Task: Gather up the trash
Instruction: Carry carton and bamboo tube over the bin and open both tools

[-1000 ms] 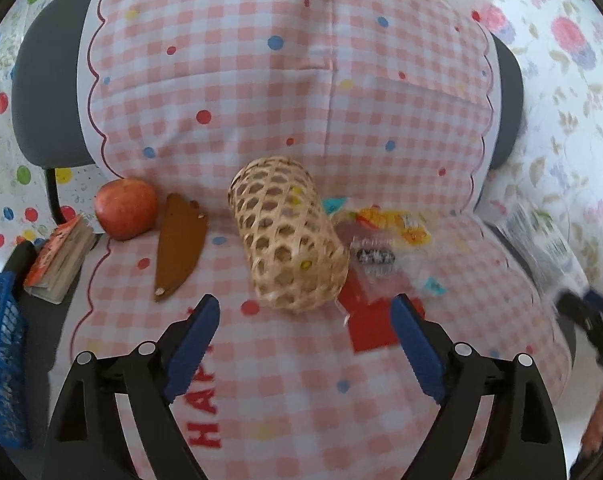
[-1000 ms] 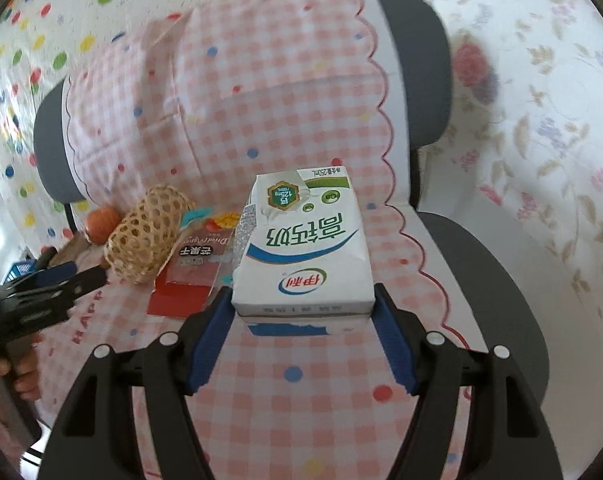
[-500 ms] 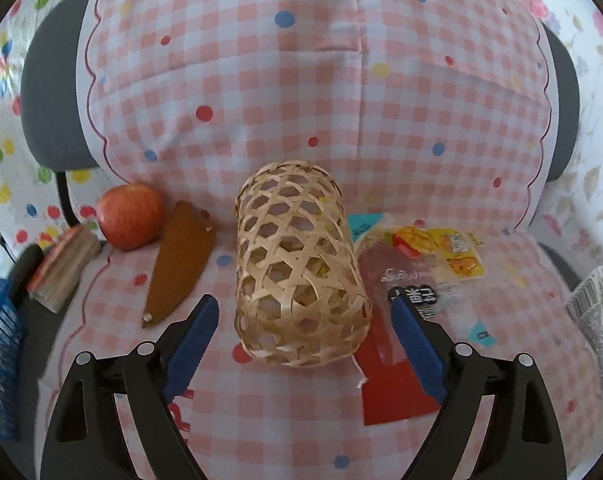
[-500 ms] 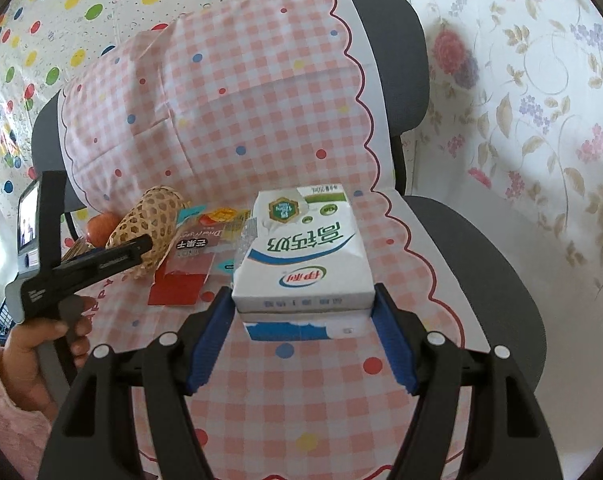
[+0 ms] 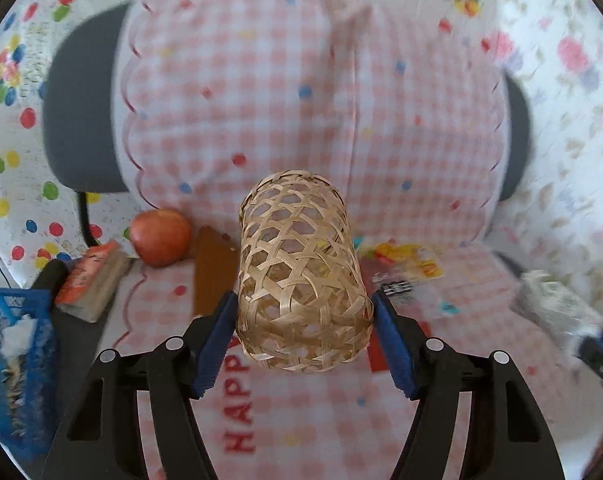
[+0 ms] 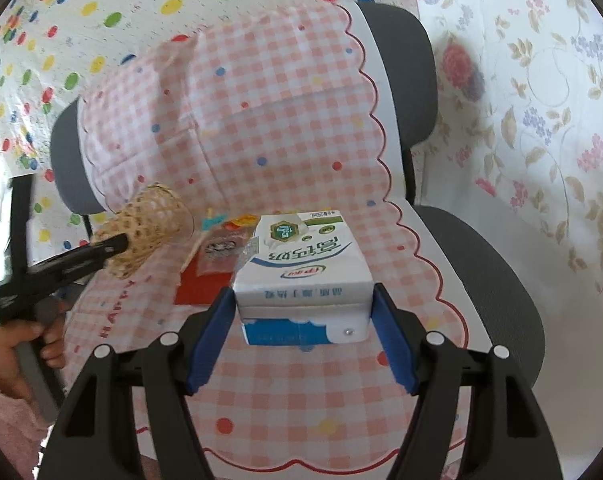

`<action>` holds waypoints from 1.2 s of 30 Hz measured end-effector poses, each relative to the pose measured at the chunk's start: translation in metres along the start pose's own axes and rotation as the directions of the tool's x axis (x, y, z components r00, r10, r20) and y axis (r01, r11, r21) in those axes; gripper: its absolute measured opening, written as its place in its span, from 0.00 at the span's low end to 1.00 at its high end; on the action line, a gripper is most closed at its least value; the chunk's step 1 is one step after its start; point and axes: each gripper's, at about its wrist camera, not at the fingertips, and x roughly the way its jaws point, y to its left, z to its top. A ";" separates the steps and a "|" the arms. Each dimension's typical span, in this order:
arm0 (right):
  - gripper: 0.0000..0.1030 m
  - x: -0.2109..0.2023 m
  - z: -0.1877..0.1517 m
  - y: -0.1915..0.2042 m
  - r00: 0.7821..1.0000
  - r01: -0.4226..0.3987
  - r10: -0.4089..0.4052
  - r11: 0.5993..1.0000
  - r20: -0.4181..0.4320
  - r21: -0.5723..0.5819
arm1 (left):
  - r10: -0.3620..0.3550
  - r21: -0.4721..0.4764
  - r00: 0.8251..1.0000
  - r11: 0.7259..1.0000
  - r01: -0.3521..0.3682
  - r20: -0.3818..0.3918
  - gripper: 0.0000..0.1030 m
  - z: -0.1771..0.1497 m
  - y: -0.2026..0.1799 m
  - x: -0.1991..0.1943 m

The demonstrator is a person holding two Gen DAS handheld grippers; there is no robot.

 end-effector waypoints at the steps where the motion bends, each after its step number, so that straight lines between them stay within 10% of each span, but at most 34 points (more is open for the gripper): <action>1: 0.66 -0.003 0.000 0.002 1.000 -0.007 0.007 1.000 0.005 0.001 | -0.026 -0.003 1.000 1.000 0.026 0.015 0.65 -0.001 0.004 -0.018; 28: 0.66 -0.140 -0.082 0.012 0.992 0.095 -0.098 0.995 0.081 0.039 | -0.306 0.122 0.952 0.945 0.305 -0.006 0.66 -0.114 -0.048 -0.147; 36: 0.66 -0.194 -0.129 -0.007 0.970 0.226 -0.230 0.972 0.073 0.068 | -0.428 0.217 0.900 0.873 0.436 -0.086 0.66 -0.158 -0.099 -0.162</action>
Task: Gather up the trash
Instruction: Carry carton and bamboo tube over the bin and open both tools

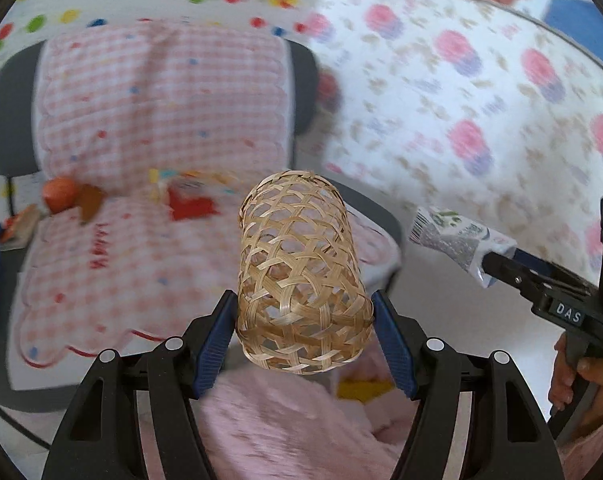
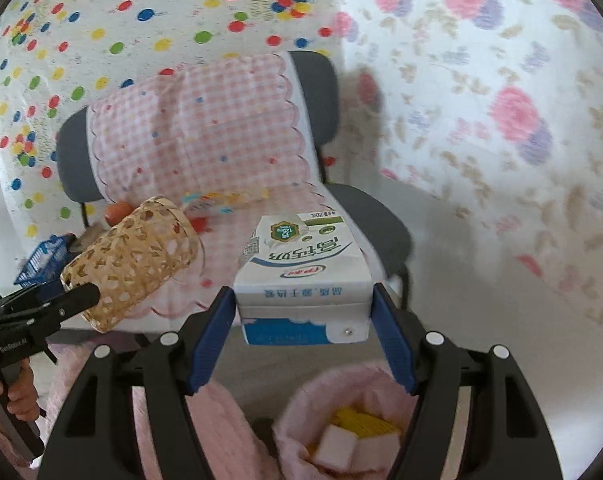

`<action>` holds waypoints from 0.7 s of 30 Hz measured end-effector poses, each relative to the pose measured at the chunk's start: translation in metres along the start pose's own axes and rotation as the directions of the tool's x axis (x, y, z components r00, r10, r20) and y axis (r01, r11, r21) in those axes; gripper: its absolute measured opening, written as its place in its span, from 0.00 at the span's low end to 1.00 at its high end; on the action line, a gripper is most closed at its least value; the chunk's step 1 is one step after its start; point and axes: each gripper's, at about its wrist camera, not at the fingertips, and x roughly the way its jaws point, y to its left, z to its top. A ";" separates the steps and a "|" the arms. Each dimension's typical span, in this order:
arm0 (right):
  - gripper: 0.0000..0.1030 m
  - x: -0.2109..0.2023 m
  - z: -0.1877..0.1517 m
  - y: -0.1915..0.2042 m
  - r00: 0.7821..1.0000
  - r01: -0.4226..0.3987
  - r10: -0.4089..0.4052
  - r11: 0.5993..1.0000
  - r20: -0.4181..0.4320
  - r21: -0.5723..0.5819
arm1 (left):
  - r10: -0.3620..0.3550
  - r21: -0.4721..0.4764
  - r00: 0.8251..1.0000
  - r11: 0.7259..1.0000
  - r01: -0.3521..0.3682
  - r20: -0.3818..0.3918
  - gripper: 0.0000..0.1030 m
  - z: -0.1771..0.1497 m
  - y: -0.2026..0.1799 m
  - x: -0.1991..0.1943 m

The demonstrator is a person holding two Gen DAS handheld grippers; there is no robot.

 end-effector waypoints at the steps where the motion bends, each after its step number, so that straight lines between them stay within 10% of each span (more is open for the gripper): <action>1: 0.66 -0.003 -0.003 -0.003 1.000 0.010 -0.010 1.000 -0.003 0.005 | -0.026 0.020 1.000 0.999 0.026 -0.016 0.66 -0.005 -0.010 0.004; 9: 0.66 -0.030 -0.048 -0.041 0.992 0.115 -0.112 0.992 -0.059 0.057 | -0.144 0.069 0.981 0.986 0.154 -0.134 0.66 -0.026 -0.057 0.032; 21: 0.66 -0.020 -0.069 -0.067 0.982 0.151 -0.143 0.987 -0.119 0.055 | -0.138 0.110 0.968 0.980 0.163 -0.210 0.66 -0.031 -0.090 0.070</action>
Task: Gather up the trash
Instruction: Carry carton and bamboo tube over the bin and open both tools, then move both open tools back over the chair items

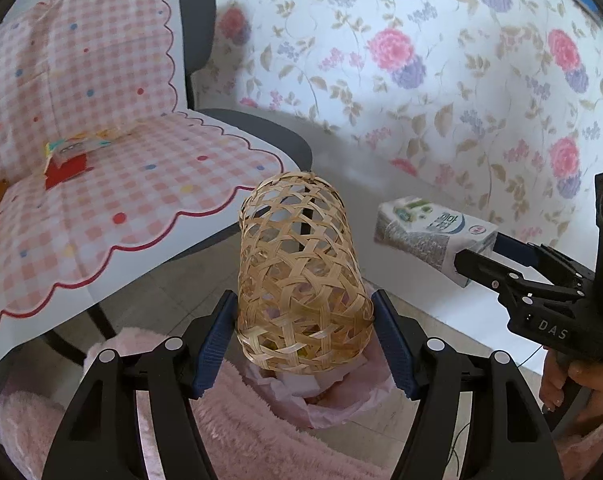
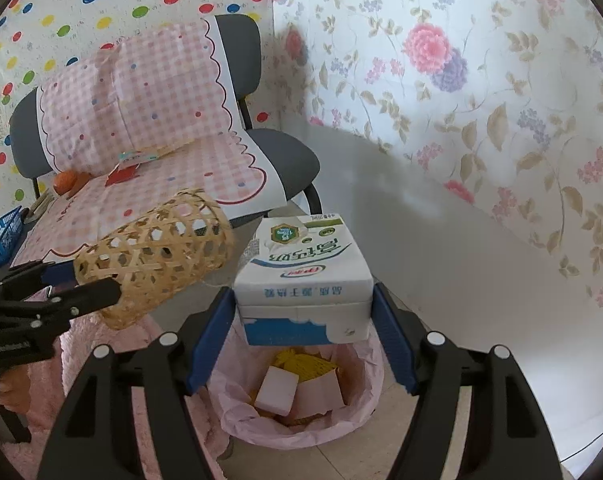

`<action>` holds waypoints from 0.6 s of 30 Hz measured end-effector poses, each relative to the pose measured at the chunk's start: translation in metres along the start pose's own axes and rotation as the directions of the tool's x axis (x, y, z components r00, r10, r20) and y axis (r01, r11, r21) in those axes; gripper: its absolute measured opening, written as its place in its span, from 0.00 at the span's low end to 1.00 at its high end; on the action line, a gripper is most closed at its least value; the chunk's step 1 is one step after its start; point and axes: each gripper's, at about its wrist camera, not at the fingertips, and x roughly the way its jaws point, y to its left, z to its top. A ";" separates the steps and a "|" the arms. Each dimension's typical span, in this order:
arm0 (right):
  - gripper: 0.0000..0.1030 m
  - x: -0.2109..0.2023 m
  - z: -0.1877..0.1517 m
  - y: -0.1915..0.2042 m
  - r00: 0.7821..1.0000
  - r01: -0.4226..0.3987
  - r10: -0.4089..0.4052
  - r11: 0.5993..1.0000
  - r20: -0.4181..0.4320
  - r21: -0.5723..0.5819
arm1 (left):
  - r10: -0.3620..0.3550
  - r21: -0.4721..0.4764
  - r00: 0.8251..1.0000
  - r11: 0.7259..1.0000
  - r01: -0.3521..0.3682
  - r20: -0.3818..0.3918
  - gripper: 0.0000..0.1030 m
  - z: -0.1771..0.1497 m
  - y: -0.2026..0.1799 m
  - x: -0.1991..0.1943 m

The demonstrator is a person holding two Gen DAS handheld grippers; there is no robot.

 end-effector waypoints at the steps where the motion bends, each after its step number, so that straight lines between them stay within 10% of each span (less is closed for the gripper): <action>1: 0.66 0.003 0.001 -0.003 1.000 -0.006 0.006 1.000 -0.003 0.003 | 0.002 0.006 1.000 1.000 -0.002 -0.001 0.66 0.002 -0.001 0.005; 18: 0.67 0.012 0.014 -0.022 1.000 -0.018 0.016 0.997 0.016 0.071 | 0.067 -0.035 0.997 0.997 -0.065 0.044 0.78 0.019 0.023 0.003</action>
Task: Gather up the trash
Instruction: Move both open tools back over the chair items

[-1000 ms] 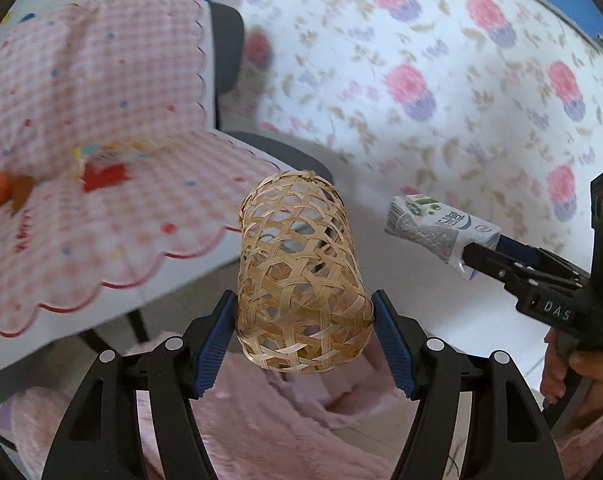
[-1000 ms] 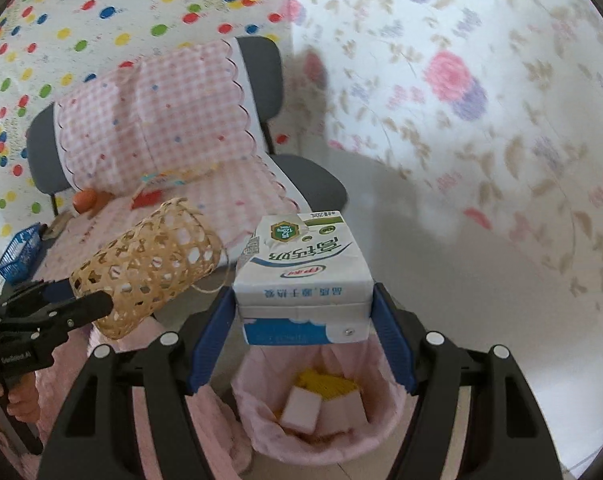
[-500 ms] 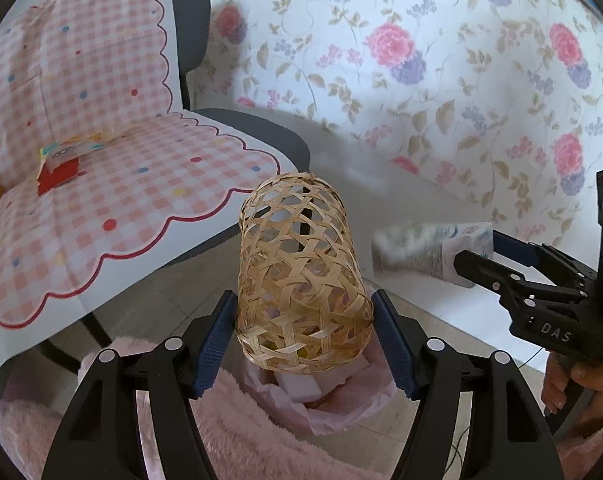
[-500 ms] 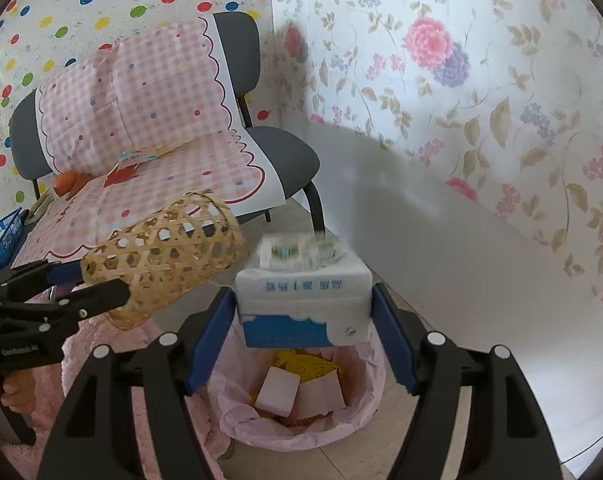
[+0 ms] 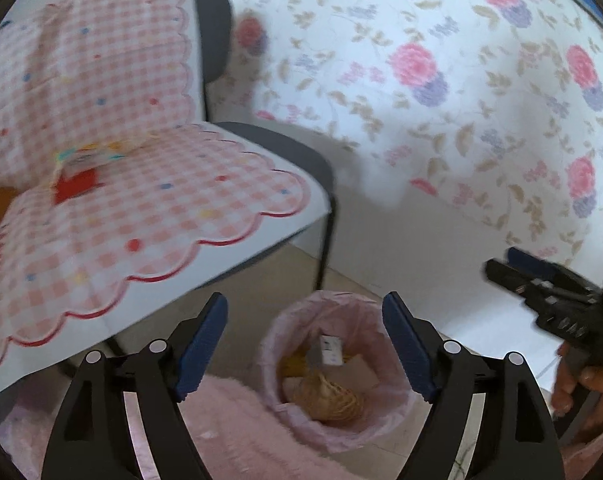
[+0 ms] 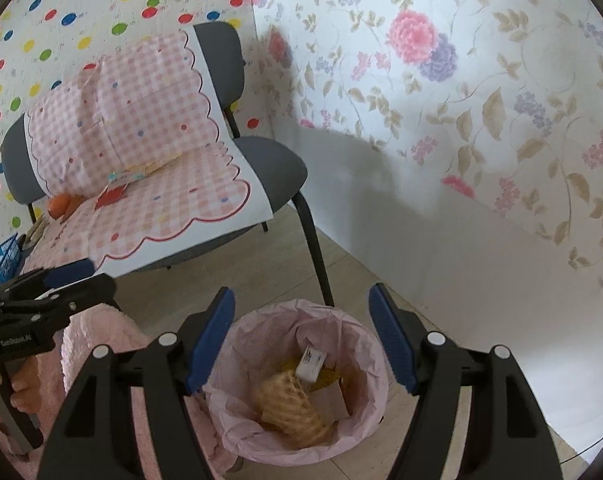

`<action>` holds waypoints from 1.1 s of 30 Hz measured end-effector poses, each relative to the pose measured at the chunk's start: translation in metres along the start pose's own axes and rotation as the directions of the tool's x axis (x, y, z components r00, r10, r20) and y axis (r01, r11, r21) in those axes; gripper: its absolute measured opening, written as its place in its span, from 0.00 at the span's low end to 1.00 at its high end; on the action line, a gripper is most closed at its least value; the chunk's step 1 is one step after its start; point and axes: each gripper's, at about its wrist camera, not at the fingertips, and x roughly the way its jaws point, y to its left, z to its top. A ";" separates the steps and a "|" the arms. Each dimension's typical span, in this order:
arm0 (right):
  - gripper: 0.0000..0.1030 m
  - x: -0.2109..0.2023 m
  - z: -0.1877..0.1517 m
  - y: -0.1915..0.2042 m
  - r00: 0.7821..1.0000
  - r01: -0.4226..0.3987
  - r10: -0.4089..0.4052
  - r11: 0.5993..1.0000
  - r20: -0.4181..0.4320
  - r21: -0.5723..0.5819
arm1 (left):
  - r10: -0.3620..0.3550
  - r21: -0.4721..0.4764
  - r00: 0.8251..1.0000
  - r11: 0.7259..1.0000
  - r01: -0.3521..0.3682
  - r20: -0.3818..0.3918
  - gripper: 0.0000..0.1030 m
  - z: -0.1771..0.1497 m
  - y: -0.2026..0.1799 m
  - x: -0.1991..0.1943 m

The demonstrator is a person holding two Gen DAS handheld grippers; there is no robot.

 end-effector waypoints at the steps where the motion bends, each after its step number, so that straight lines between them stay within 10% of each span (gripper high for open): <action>1: 0.67 -0.003 0.002 0.001 1.000 0.004 -0.004 1.000 0.009 0.001 | 0.024 -0.009 1.000 1.000 -0.024 0.004 0.78 -0.002 0.007 -0.004; 17: 0.67 -0.009 0.038 0.081 0.983 -0.162 0.169 0.983 0.077 -0.090 | 0.262 -0.193 0.963 0.950 -0.247 0.056 0.81 -0.003 0.103 -0.084; 33: 0.65 0.048 0.090 0.177 0.959 -0.275 0.283 0.933 0.004 -0.232 | 0.470 -0.324 0.882 0.839 -0.437 0.028 0.83 0.021 0.194 -0.114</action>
